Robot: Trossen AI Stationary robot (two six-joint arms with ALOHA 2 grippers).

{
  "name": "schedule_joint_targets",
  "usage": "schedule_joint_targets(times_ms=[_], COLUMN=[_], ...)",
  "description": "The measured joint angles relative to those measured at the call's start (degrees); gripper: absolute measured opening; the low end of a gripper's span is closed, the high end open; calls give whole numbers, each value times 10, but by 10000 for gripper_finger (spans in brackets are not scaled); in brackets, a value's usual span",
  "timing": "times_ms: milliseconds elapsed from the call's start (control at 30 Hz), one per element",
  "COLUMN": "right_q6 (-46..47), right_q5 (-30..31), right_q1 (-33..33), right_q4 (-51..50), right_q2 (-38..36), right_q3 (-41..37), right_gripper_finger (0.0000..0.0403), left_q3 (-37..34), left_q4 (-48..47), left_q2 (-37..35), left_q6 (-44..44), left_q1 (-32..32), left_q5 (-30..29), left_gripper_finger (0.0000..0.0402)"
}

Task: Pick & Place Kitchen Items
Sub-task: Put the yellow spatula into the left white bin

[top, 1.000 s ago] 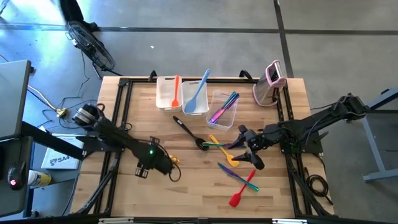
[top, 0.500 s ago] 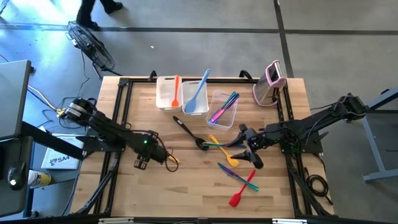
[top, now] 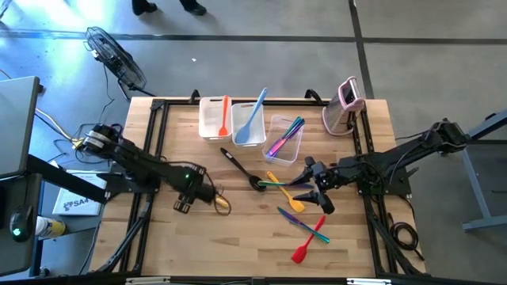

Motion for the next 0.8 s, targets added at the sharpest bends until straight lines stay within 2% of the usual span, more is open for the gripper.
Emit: schedule_joint_targets(times_ms=[167,367,800], right_q6=[0,-1,-20], right_q5=[0,0,-7], right_q1=[0,0,0], right_q4=[0,-1,-2], right_q2=[0,0,0], right_q3=[0,0,0], right_gripper_finger=[247,247,247], left_q3=[0,0,0], left_q4=[0,0,-3], left_q2=[0,0,0], left_q6=[9,37,93], left_q1=[44,53,54], left_q5=[26,64,67], left_gripper_finger=[184,184,184])
